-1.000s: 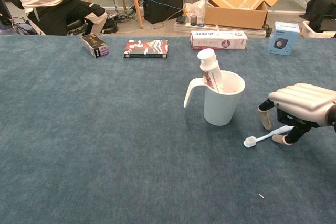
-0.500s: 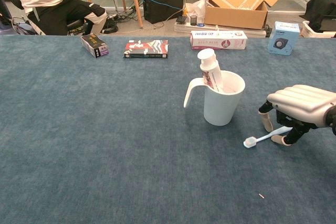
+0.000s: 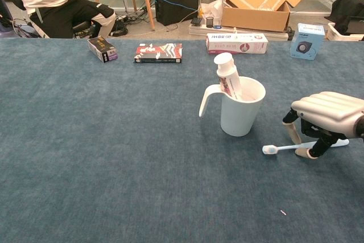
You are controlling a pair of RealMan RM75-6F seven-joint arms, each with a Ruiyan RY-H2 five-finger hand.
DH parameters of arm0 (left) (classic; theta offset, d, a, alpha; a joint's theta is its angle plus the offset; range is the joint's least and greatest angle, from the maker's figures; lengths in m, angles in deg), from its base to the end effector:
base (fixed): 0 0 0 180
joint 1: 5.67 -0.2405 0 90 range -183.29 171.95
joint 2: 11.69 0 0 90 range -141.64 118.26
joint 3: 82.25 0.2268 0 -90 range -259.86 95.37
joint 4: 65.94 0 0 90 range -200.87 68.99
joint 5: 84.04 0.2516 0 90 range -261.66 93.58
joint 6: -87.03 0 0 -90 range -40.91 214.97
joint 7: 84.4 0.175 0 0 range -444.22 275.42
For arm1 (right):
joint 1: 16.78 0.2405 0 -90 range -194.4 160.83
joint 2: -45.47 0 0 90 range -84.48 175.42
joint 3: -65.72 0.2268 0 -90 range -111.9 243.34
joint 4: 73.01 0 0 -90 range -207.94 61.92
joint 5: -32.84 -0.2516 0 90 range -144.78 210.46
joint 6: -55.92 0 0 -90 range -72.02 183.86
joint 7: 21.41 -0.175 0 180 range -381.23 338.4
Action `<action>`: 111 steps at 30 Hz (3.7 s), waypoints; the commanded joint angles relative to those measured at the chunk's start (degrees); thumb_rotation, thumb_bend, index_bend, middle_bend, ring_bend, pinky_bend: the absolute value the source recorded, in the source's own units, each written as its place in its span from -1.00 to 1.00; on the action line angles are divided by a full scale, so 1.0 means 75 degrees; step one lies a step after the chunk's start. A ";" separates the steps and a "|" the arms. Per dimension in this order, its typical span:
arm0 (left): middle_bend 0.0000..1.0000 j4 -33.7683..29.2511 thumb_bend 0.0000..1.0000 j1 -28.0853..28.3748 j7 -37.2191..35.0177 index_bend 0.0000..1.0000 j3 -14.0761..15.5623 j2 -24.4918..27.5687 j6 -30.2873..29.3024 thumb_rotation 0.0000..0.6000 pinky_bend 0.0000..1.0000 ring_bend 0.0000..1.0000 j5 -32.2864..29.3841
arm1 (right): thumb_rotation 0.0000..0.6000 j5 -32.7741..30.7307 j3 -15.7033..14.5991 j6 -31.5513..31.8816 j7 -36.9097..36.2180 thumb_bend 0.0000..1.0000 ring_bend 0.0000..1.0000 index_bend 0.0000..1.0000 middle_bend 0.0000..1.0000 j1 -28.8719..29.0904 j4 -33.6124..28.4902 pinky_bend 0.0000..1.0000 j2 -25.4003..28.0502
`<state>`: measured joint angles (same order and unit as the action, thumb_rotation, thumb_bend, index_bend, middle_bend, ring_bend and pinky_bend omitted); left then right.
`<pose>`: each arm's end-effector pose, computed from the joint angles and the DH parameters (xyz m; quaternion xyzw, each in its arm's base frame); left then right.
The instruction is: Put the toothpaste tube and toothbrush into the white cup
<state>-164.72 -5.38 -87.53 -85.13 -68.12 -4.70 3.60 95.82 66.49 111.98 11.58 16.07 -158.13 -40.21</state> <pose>-0.2928 0.1883 0.1529 -0.5606 -0.3774 -0.4165 0.6080 -0.2188 -0.3007 -0.0749 0.7894 -0.3425 0.2122 0.4632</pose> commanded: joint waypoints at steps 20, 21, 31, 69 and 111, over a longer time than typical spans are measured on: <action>-0.69 0.0017 -0.91 0.0016 0.0057 -0.94 -0.0006 -0.0022 0.0041 1.00 -0.48 -0.67 -0.0033 | 1.00 0.0793 0.0141 0.0438 -0.1170 -0.54 1.00 0.27 1.00 -0.0278 -0.1086 1.00 0.0699; -0.69 0.0018 -0.91 0.0017 0.0061 -0.94 -0.0006 -0.0023 0.0045 1.00 -0.48 -0.67 -0.0036 | 1.00 0.0851 0.0155 0.0473 -0.1248 -0.54 1.00 0.27 1.00 -0.0294 -0.1162 1.00 0.0747; -0.69 0.0033 -0.91 0.0033 0.0070 -0.94 -0.0014 -0.0031 0.0086 1.00 -0.48 -0.67 -0.0073 | 1.00 0.1214 0.0392 0.0557 -0.2236 -0.51 1.00 0.28 1.00 -0.0366 -0.2296 1.00 0.1452; -0.69 0.0013 -0.91 0.0031 0.0113 -0.94 0.0004 -0.0034 0.0091 1.00 -0.48 -0.67 -0.0057 | 1.00 0.3574 0.1128 0.1928 -0.7509 -0.47 1.00 0.29 1.00 -0.0411 -0.2319 1.00 0.1701; -0.69 -0.0067 -0.91 -0.0026 -0.0096 -0.94 0.0025 0.0094 0.0026 1.00 -0.48 -0.67 -0.0027 | 1.00 0.3301 0.1195 0.1982 -1.0940 -0.47 1.00 0.29 1.00 0.0045 0.1400 1.00 -0.0601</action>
<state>-165.22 -5.57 -88.27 -84.95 -67.42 -4.50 3.41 120.51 75.56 126.89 -70.18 16.33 -147.95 -44.50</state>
